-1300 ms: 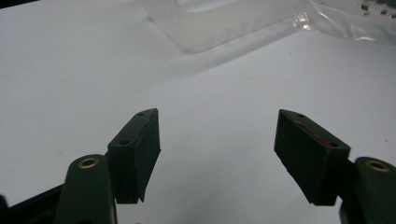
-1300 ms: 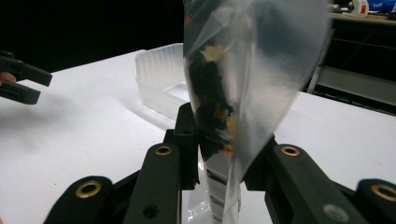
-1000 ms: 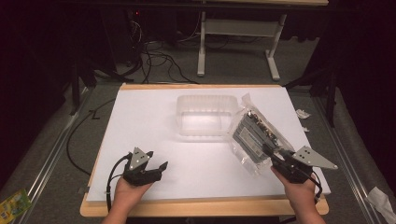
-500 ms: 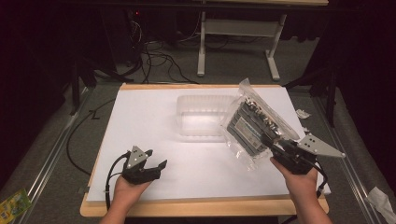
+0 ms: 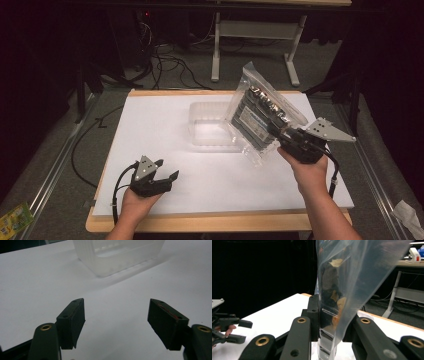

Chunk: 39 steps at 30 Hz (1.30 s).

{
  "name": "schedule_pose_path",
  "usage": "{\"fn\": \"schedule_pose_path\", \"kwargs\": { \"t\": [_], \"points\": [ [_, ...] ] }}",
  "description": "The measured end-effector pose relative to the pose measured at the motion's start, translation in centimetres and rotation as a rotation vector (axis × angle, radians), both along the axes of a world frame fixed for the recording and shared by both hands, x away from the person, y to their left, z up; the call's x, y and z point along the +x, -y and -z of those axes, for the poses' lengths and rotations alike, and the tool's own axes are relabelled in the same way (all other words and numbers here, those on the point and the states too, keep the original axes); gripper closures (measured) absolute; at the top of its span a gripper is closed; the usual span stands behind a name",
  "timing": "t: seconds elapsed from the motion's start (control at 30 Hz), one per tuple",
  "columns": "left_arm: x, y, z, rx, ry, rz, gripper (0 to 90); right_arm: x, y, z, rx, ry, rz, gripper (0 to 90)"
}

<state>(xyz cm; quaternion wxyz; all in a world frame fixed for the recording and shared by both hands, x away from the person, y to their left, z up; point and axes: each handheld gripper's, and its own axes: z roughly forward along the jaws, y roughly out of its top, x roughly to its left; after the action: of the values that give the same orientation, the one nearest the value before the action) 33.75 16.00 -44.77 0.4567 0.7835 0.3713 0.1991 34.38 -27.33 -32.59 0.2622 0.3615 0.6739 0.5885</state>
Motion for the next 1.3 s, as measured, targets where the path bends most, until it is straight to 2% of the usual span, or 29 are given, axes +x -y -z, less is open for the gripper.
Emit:
{"fn": "schedule_pose_path", "kwargs": {
  "t": [0.13, 0.33, 0.4, 0.6, 0.83, 1.3],
  "points": [
    [-0.2, 0.0, 0.0, 0.006, -0.001, 0.006, 30.9, 1.4, -1.1, -0.3, -0.005, -0.001, -0.012, 76.0],
    [-0.9, -0.7, -0.2, -0.006, 0.008, 0.001, 30.3, 4.4, -3.9, -0.6, -0.039, -0.008, -0.029, 76.0],
    [-1.0, -0.8, -0.3, -0.017, 0.01, -0.006, 30.3, 4.7, -4.1, -0.7, -0.04, -0.009, -0.03, 76.0],
    [-0.9, -1.0, -0.3, -0.022, 0.001, -0.01, 30.2, 7.1, -5.7, -0.6, -0.059, -0.034, -0.035, 76.0],
    [-0.7, -0.8, -0.2, -0.019, 0.006, -0.005, 30.1, 9.7, -7.0, -0.3, -0.083, -0.037, -0.038, 76.0],
    [-0.5, -1.0, -0.3, -0.026, 0.008, -0.004, 29.8, 12.0, -8.4, 0.0, -0.097, -0.059, -0.04, 76.0]
  ]
}}
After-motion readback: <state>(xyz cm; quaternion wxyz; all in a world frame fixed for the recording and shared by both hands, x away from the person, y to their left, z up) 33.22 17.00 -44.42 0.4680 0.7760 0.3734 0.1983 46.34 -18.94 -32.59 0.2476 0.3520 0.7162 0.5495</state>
